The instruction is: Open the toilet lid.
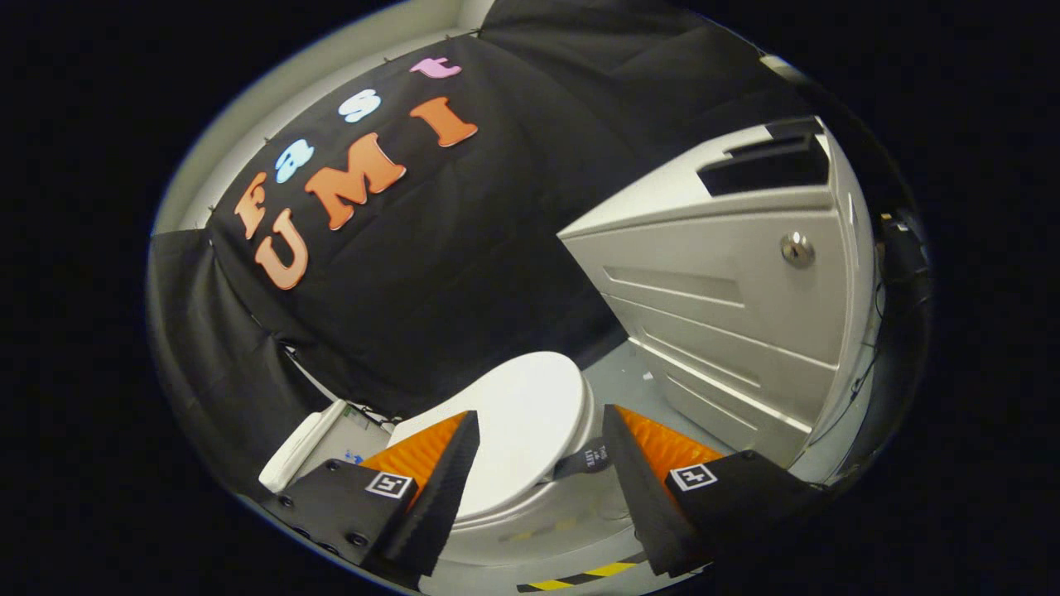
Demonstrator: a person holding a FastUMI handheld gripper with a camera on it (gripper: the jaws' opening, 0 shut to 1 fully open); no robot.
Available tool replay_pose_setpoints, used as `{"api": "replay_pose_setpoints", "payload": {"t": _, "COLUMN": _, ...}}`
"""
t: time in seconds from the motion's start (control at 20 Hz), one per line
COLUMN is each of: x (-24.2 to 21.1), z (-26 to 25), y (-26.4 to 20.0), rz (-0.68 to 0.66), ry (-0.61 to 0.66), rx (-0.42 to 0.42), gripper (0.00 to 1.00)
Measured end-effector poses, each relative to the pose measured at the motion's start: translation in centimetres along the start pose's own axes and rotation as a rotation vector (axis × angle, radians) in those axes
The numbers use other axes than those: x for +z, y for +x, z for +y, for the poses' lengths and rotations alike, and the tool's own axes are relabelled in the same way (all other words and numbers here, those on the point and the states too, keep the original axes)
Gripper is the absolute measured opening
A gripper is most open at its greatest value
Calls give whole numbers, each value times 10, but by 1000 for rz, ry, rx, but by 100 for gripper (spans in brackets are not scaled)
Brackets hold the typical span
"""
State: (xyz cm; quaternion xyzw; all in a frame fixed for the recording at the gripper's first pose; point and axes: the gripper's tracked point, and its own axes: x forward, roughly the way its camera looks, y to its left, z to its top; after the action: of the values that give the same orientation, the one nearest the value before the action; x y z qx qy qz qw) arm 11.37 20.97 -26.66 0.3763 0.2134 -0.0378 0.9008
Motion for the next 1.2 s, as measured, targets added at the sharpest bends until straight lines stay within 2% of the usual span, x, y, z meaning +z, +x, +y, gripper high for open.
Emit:
{"api": "replay_pose_setpoints", "payload": {"t": 0.1, "x": -12, "z": -19, "y": 14, "rz": 26, "ry": 66, "rx": -40, "gripper": 97}}
{"api": "replay_pose_setpoints", "payload": {"t": 0.3, "x": -28, "z": -38, "y": 31, "rz": 52, "ry": 175, "rx": -68, "gripper": 94}}
{"api": "replay_pose_setpoints", "payload": {"t": 0.5, "x": -37, "z": -48, "y": 49, "rz": 50, "ry": 270, "rx": -64, "gripper": 79}}
{"api": "replay_pose_setpoints", "payload": {"t": 0.65, "x": -47, "z": -55, "y": 58, "rz": 54, "ry": 285, "rx": -74, "gripper": 67}}
{"api": "replay_pose_setpoints", "payload": {"t": 0.8, "x": -56, "z": -44, "y": 59, "rz": 59, "ry": 322, "rx": -41, "gripper": 54}}
{"api": "replay_pose_setpoints", "payload": {"t": 1.05, "x": -54, "z": -41, "y": 74, "rz": 37, "ry": 331, "rx": -35, "gripper": 53}}
{"api": "replay_pose_setpoints", "payload": {"t": 1.2, "x": -58, "z": -44, "y": 73, "rz": 43, "ry": 333, "rx": -27, "gripper": 28}}
